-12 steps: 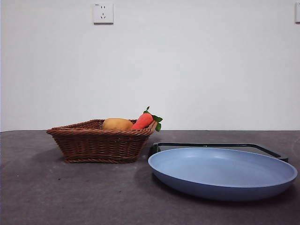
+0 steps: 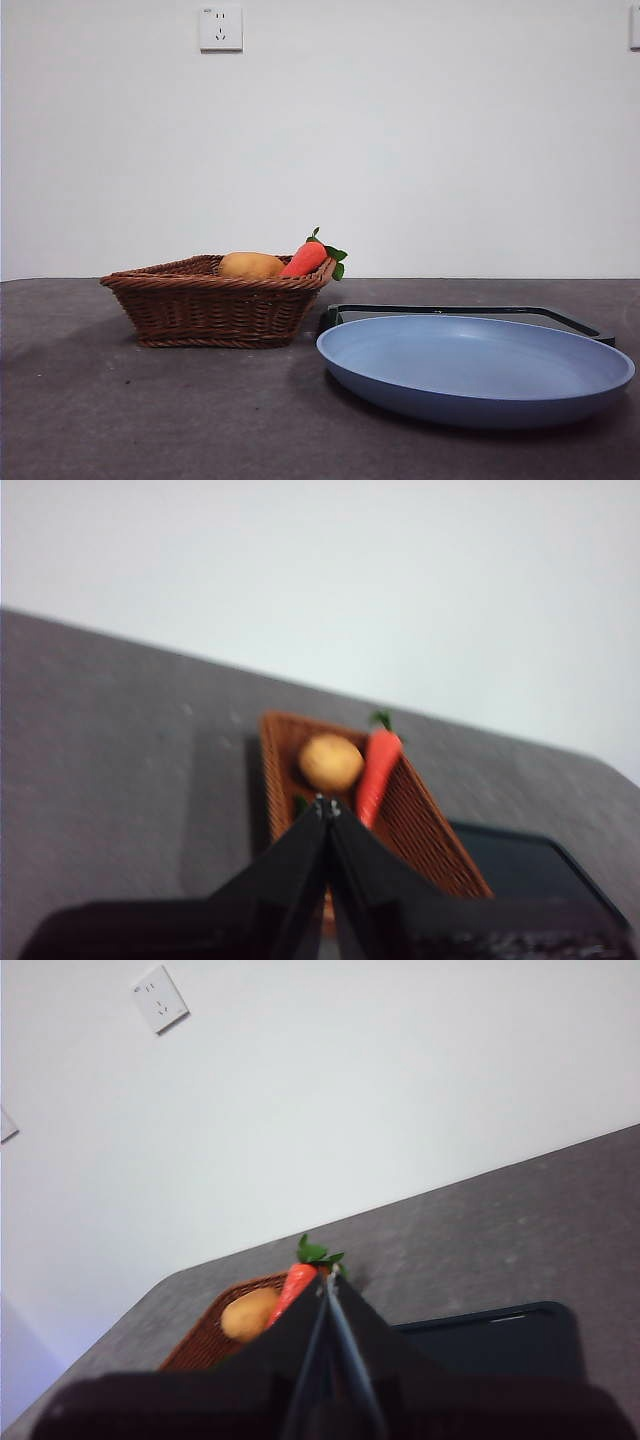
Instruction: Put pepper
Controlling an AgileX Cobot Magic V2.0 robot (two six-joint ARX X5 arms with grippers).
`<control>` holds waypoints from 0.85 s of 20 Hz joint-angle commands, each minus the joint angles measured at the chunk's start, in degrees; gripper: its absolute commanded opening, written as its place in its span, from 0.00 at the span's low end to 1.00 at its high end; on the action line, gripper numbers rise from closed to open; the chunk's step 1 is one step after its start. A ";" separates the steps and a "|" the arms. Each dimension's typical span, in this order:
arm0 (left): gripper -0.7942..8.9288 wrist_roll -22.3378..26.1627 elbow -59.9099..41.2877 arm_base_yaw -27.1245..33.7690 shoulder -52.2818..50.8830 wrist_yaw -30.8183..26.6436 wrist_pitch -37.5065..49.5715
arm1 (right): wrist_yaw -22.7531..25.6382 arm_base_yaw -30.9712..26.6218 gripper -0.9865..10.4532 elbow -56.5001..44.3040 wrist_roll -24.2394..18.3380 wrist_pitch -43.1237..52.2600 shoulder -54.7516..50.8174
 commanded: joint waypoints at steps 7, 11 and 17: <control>0.09 8.31 13.03 0.17 12.90 12.76 -12.04 | -8.33 0.15 0.09 19.98 -12.70 -25.53 15.43; 0.09 14.29 17.09 0.15 17.51 18.40 -20.44 | -9.29 0.24 0.09 28.98 -20.68 -40.85 21.99; 0.09 19.63 19.61 0.07 20.33 20.13 -29.24 | -8.90 0.90 0.09 36.26 -28.22 -55.34 27.50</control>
